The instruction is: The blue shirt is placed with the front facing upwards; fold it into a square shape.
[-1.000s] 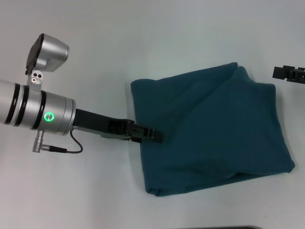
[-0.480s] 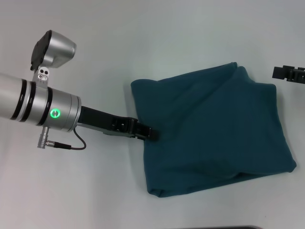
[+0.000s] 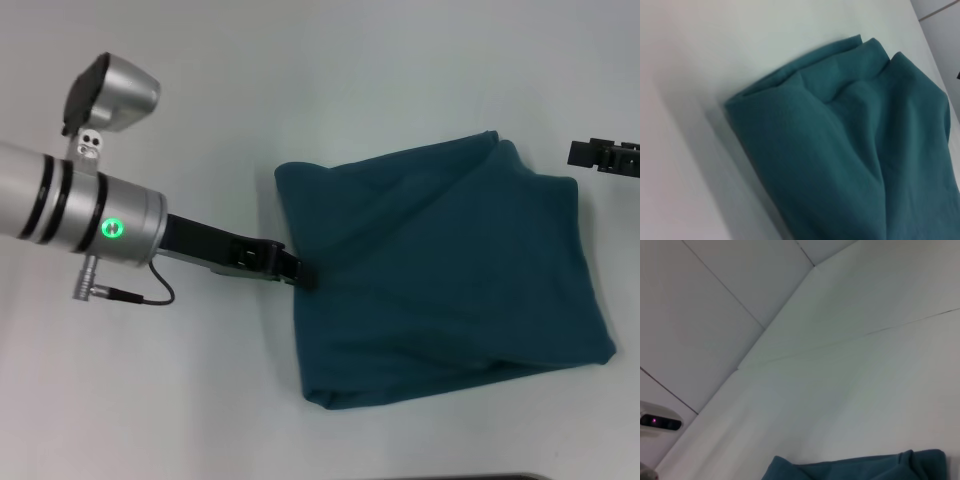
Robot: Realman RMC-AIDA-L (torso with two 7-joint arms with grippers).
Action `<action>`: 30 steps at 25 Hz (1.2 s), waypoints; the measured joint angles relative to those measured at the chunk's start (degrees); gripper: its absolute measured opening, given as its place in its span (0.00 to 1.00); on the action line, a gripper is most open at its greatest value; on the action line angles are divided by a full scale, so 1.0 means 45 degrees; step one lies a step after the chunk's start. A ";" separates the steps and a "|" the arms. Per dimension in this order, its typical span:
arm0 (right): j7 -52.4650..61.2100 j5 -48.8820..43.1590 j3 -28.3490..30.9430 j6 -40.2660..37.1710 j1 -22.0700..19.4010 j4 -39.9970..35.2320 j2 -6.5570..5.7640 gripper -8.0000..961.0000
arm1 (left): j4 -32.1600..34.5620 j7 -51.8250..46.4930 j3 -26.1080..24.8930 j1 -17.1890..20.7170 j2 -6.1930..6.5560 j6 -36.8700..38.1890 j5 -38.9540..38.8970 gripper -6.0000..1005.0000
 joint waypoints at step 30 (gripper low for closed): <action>0.0344 -0.0307 -0.0573 0.0893 0.0929 0.1302 0.0250 0.80 | -0.0083 0.0087 -0.0467 0.0099 0.2212 0.0750 0.0002 0.15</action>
